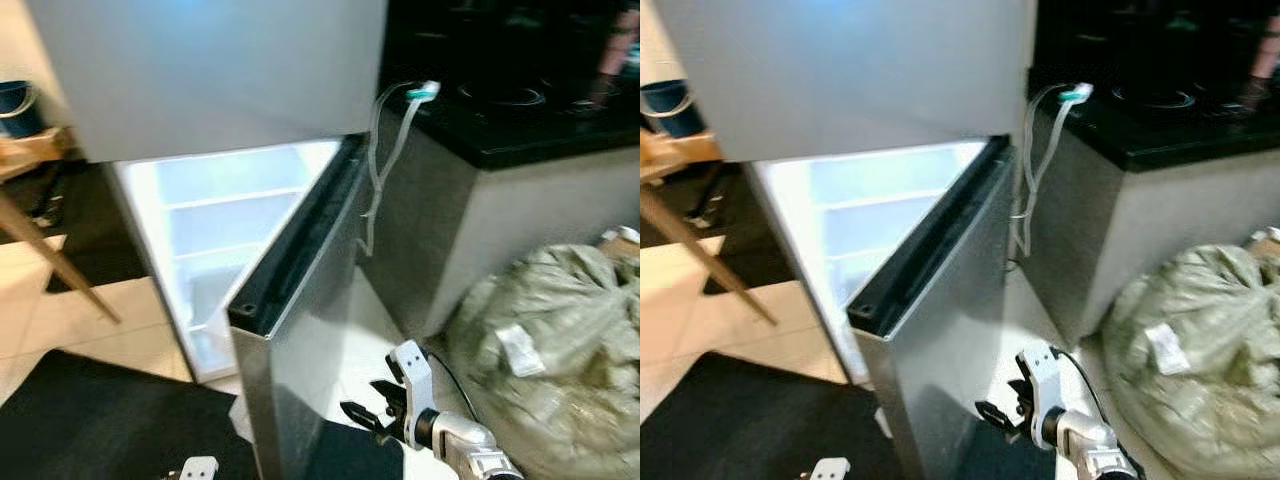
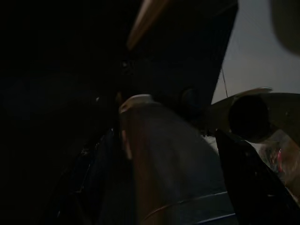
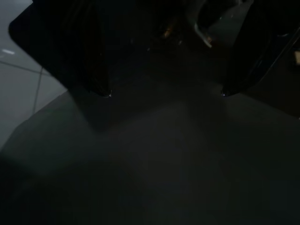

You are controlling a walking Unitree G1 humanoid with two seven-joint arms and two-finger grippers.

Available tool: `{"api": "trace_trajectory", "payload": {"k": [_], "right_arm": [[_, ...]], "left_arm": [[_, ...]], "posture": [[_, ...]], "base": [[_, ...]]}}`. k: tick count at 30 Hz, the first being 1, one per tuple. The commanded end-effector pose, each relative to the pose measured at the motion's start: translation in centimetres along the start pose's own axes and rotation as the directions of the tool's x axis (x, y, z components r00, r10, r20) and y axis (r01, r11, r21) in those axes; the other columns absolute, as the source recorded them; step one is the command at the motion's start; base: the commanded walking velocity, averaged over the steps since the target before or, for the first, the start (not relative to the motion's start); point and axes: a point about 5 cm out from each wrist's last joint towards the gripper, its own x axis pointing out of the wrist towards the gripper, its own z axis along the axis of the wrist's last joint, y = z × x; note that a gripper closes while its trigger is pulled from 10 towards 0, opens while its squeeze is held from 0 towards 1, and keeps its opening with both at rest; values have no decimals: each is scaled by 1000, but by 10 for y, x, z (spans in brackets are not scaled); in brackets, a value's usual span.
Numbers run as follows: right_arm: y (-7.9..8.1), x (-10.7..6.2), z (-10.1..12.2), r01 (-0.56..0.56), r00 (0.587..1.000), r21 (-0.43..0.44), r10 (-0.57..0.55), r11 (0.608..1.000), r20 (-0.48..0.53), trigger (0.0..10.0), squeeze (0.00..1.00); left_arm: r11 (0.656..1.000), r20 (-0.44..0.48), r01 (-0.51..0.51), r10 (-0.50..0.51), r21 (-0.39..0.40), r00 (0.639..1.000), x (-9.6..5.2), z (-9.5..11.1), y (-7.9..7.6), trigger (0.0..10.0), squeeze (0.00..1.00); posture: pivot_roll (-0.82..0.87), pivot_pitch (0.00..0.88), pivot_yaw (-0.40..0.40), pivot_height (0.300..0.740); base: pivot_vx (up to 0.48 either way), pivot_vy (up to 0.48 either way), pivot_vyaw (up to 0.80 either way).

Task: Restocking fridge

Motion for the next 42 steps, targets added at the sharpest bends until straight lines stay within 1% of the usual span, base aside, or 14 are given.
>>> {"api": "trace_trajectory", "payload": {"k": [1, 2, 10, 13, 14, 17, 19, 22, 24, 29, 33, 34, 36, 42], "right_arm": [[-3, -4, -8, 28, 999, 4, -28, 1000, -27, 10000, 0], [-6, -10, -23, 81, 994, 34, -78, 996, -79, 10000, 0], [-13, -28, -60, 236, 949, 55, -218, 970, -227, 10000, 0], [-16, -42, -81, 329, 896, 28, -302, 944, -324, 10000, 0], [-16, -42, -81, 329, 896, 28, -302, 944, -324, 10000, 0], [-13, -60, -108, 402, 835, 36, -350, 915, -424, 10000, 0], [-13, -60, -108, 402, 835, 36, -350, 915, -424, 10000, 0], [-10, -74, -127, 455, 782, 25, -386, 890, -489, 10000, 0], [-10, -77, -131, 469, 769, 18, -398, 883, -500, 10000, 0], [-11, -86, -139, 518, 715, -31, -453, 855, -533, 10000, 0], [-17, -89, -135, 558, 706, -26, -491, 829, -510, 10000, 0], [-21, -89, -131, 581, 704, -22, -516, 814, -488, 10000, 0], [-41, -90, -109, 678, 689, 29, -620, 735, -375, 10000, 0], [-57, -85, -81, 699, 706, 88, -667, 709, -237, 10000, 0]], "left_arm": [[1000, -24, 0, 0, 12, 1000, -1, -5, 0, 10000, 0], [1000, -24, 2, -2, 10, 1000, 0, -5, -1, 10000, 0], [1000, -28, 3, -3, 6, 1000, -1, -8, -1, 10000, 0], [1000, -32, 3, -3, 9, 999, -1, -8, 0, 10000, 0], [1000, -32, 3, -3, 9, 999, -1, -8, 0, 10000, 0], [1000, -29, 4, -3, 14, 1000, -1, -7, 0, 10000, 0], [1000, -29, 4, -3, 14, 1000, -1, -7, 0, 10000, 0], [1000, -27, 2, -2, 18, 1000, -1, -5, 0, 10000, 0], [1000, -28, 2, -2, 20, 1000, -1, -5, 1, 10000, 0], [1000, -31, 5, -5, 22, 999, -1, -5, 1, 10000, 0], [1000, -32, 7, -6, 23, 999, -1, -5, 1, 10000, 0], [1000, -33, 7, -7, 24, 999, -1, -5, 0, 10000, 0], [1000, -34, 8, -8, 23, 999, -1, -5, 1, 10000, 0], [1000, -40, 12, -11, 26, 999, -1, -7, 0, 10000, 0]], "posture": [[-103, 1, 5, 740], [-100, 2, 4, 740], [-97, 6, 9, 740], [-99, 6, 13, 740], [-99, 6, 13, 740], [-98, 8, 16, 740], [-98, 8, 16, 740], [-101, 8, 20, 740], [-104, 7, 22, 740], [-106, 7, 24, 740], [-106, 9, 24, 740], [-106, 9, 25, 740], [-109, 12, 25, 740], [-117, 17, 26, 740]], "base": [[0, 0, 706], [0, 0, 700], [0, 0, 703], [0, 0, 704], [0, 0, 706], [0, 0, 719], [0, 0, 725], [0, 0, 750], [0, 0, 756], [0, 0, 258], [0, 0, 0], [0, 0, 0], [0, 0, 0], [0, 0, 0]]}}
